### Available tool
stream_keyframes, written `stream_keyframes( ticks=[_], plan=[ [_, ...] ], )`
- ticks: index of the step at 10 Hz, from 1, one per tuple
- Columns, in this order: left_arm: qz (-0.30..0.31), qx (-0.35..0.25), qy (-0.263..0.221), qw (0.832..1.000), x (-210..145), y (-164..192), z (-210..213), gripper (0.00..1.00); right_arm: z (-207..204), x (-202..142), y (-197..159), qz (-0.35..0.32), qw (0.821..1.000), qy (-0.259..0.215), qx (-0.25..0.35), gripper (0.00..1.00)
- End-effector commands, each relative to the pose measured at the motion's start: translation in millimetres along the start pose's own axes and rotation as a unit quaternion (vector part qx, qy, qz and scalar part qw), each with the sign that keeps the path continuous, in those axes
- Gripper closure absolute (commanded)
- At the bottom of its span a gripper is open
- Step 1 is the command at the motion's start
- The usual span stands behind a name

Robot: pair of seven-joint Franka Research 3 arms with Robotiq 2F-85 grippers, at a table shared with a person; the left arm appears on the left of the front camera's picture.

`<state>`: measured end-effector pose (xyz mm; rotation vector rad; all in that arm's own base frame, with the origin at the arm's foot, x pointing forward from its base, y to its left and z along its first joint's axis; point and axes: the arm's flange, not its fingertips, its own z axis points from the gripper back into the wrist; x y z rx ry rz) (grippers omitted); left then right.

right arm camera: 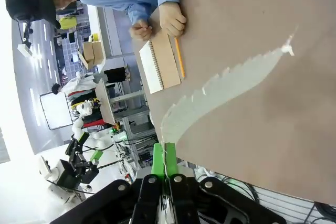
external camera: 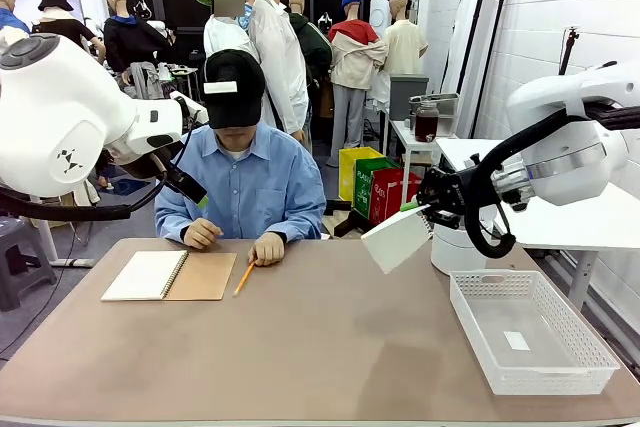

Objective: Sort the paper based on its condition.
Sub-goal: If a person hands you a paper, place it in the Organizing basket , and if it's crumpled, put it in the Trash can.

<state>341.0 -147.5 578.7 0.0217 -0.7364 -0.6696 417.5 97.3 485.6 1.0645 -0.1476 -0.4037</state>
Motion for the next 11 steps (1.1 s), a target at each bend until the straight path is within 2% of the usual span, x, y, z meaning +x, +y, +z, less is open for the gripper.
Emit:
stream_keyframes(
  ticks=[1, 3, 5, 8, 11],
  plan=[
    [-0.002, 0.001, 0.0, 1.0, -0.4, 0.0, -0.1, 0.0, 1.5, 2.8, 0.4, 0.002, 1.0, -0.004, 0.004, 1.0],
    [-0.002, 0.001, 0.0, 1.0, -0.4, 0.0, -0.1, 0.0, 11.1, -2.4, 1.2, 0.013, 1.0, 0.003, -0.002, 1.0],
    [-0.002, 0.001, 0.0, 1.0, -0.4, 0.0, -0.1, 0.0, 50.6, -8.6, -14.9, 0.009, 1.0, 0.004, 0.003, 1.0],
    [-0.002, 0.001, 0.0, 1.0, -0.4, 0.0, -0.1, 0.0, 88.0, -16.6, -33.3, 0.033, 0.999, 0.035, 0.001, 1.0],
    [-0.002, 0.001, 0.0, 1.0, -0.4, 0.0, -0.1, 0.0, 123.3, -11.2, -46.5, 0.072, 0.995, 0.043, -0.048, 1.0]
  ],
)
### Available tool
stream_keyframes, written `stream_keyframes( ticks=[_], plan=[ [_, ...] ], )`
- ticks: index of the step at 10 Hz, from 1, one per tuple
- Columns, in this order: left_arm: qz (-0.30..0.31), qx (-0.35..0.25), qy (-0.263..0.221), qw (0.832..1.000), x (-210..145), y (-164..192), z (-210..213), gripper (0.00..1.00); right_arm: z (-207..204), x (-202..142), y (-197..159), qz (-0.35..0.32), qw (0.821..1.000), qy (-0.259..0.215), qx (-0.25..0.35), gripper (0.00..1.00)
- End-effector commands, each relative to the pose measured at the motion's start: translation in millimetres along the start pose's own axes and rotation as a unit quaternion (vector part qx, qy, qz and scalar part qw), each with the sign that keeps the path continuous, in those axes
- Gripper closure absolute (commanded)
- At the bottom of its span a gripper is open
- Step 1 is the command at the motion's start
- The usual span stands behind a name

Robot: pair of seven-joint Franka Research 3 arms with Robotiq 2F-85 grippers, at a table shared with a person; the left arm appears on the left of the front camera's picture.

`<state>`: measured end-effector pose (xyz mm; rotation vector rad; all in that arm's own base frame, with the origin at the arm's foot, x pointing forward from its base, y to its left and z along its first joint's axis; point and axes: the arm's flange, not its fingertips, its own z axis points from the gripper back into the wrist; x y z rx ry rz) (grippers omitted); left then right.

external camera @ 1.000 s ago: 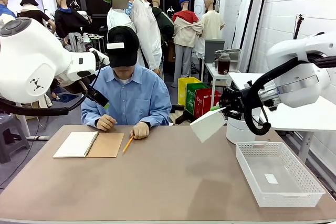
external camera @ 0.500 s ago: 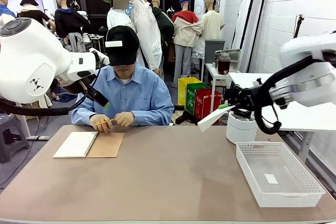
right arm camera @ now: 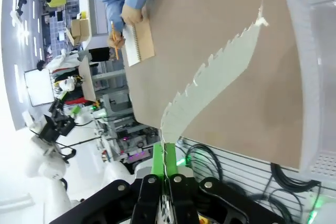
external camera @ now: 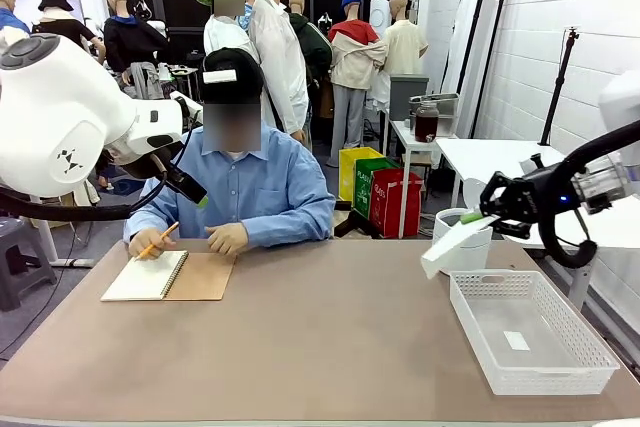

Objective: Sort the paper based on its condition.
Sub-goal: If a person hands you a paper, place it in the Organizing basket , and if it's crumpled, put it in the Trash can.

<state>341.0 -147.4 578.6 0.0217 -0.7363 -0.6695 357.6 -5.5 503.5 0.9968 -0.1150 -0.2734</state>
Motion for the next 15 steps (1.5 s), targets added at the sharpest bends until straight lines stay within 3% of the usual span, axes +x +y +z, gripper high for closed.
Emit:
stream_keyframes(
  ticks=[1, 3, 7, 15],
  plan=[
    [-0.002, 0.001, 0.0, 1.0, -0.4, -0.1, -0.1, 0.0, 21.2, 6.0, -11.9, 0.019, 0.999, 0.003, -0.034, 1.0],
    [-0.002, 0.001, 0.0, 1.0, -0.4, -0.1, -0.1, 0.0, 34.7, 19.4, -28.1, 0.029, 0.997, 0.003, -0.07, 1.0],
    [-0.002, 0.001, 0.0, 1.0, -0.4, -0.1, -0.1, 0.0, 42.1, 36.2, -61.1, 0.056, 0.989, 0.053, -0.125, 1.0],
    [-0.002, 0.001, 0.0, 1.0, -0.4, -0.1, -0.1, 0.0, 23.3, 73.2, -64.1, 0.051, 0.984, 0.024, -0.169, 1.0]
  ],
)
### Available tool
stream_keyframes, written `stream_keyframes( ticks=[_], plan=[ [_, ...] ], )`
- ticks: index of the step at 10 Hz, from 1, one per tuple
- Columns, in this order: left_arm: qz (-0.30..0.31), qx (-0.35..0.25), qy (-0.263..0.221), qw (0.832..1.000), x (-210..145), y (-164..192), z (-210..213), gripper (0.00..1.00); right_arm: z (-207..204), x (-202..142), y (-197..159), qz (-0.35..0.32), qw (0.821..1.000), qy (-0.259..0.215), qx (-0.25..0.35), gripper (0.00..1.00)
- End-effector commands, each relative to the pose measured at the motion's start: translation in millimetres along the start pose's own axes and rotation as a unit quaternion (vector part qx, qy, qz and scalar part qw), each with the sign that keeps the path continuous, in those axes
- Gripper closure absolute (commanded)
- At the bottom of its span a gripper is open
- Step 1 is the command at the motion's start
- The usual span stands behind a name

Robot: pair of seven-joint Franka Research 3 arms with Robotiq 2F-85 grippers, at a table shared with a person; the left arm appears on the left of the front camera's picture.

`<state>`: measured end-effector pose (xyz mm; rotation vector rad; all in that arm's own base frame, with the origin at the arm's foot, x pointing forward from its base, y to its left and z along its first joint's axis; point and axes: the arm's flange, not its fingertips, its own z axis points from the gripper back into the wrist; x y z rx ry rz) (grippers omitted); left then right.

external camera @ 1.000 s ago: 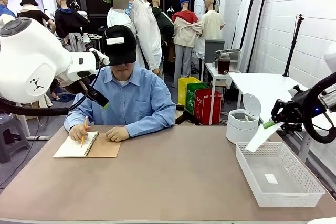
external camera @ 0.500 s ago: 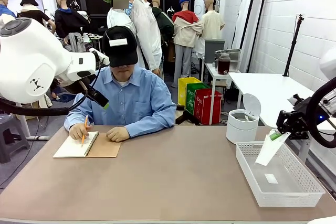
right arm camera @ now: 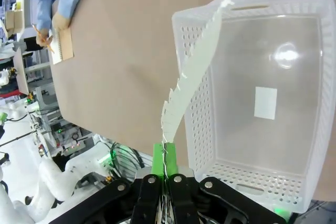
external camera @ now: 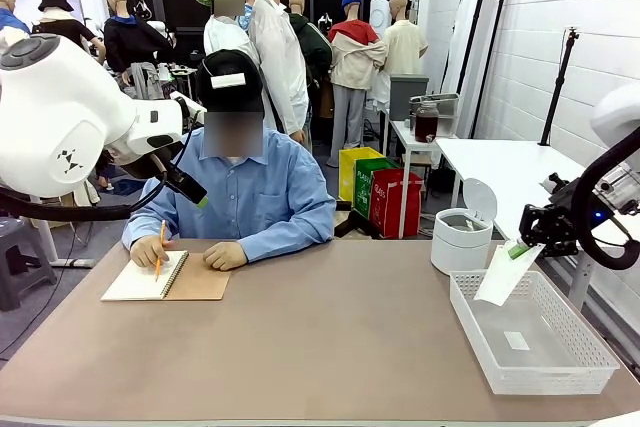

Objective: Sort the paper based on its condition.
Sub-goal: If a person hands you a paper, place it in the Organizing basket , and if it's crumpled, put it in the Trash can.

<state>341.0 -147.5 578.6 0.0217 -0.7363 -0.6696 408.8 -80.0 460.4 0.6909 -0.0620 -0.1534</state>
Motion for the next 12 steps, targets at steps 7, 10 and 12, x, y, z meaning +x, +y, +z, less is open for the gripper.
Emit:
stream_keyframes(
  ticks=[7, 10, 12],
  plan=[
    [-0.002, 0.001, 0.0, 1.0, -0.4, 0.0, 0.0, 0.0, -5.4, 9.0, 1.5, 0.019, 1.0, -0.008, -0.012, 1.0],
    [-0.002, 0.001, 0.0, 1.0, -0.4, 0.0, 0.0, 0.0, -15.7, 13.9, -12.8, 0.039, 0.999, -0.009, 0.002, 1.0],
    [-0.002, 0.001, 0.0, 1.0, -0.4, 0.0, 0.0, 0.0, -22.4, 16.4, -18.9, 0.038, 0.999, -0.003, 0.009, 1.0]
  ],
)
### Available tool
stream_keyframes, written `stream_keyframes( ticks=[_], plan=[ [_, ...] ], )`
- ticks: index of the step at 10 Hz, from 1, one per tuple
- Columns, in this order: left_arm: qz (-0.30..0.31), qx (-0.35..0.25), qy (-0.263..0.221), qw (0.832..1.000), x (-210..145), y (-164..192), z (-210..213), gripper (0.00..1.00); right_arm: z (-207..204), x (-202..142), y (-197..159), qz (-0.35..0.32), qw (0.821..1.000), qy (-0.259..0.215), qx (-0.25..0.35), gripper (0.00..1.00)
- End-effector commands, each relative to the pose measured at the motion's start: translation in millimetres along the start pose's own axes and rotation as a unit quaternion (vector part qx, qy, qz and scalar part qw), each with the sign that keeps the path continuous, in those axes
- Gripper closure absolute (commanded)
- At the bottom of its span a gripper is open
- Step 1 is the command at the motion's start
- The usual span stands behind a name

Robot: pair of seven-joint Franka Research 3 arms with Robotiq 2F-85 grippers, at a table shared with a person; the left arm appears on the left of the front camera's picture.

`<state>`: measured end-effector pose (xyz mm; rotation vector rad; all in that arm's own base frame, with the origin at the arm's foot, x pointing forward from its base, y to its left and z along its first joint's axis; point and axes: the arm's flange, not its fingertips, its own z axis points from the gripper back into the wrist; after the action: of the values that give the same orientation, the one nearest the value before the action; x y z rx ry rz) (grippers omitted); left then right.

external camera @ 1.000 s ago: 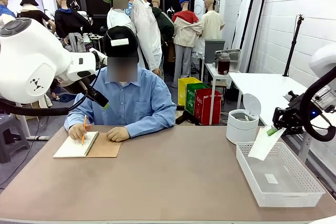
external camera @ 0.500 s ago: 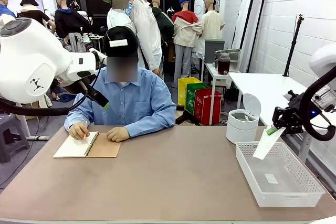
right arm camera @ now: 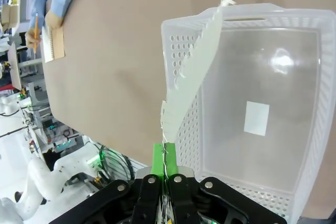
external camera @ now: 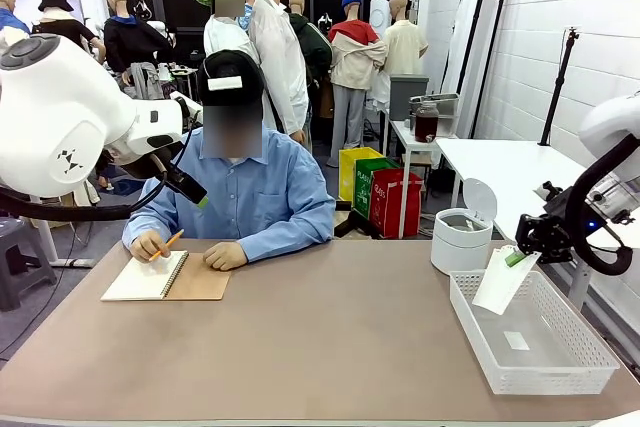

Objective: Sort the paper based on its condition.
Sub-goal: If a person hands you a paper, place it in the Organizing basket , and if it's crumpled, put it in the Trash can.

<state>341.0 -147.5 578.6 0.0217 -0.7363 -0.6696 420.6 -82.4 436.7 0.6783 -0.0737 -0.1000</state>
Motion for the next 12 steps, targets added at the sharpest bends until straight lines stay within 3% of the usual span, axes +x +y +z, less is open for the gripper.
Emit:
stream_keyframes(
  ticks=[1, 4, 12],
  plan=[
    [-0.002, 0.001, 0.0, 1.0, -0.4, 0.0, -0.1, 0.0, -7.5, 3.4, -7.4, 0.014, 1.0, 0.0, 0.014, 1.0],
    [-0.002, 0.001, 0.0, 1.0, -0.4, 0.0, -0.1, 0.0, -27.0, 1.0, -24.9, -0.003, 1.0, 0.02, 0.019, 1.0],
    [-0.002, 0.001, 0.0, 1.0, -0.4, 0.0, -0.1, 0.0, -57.6, -21.3, -52.8, -0.097, 0.992, 0.05, -0.055, 1.0]
  ],
)
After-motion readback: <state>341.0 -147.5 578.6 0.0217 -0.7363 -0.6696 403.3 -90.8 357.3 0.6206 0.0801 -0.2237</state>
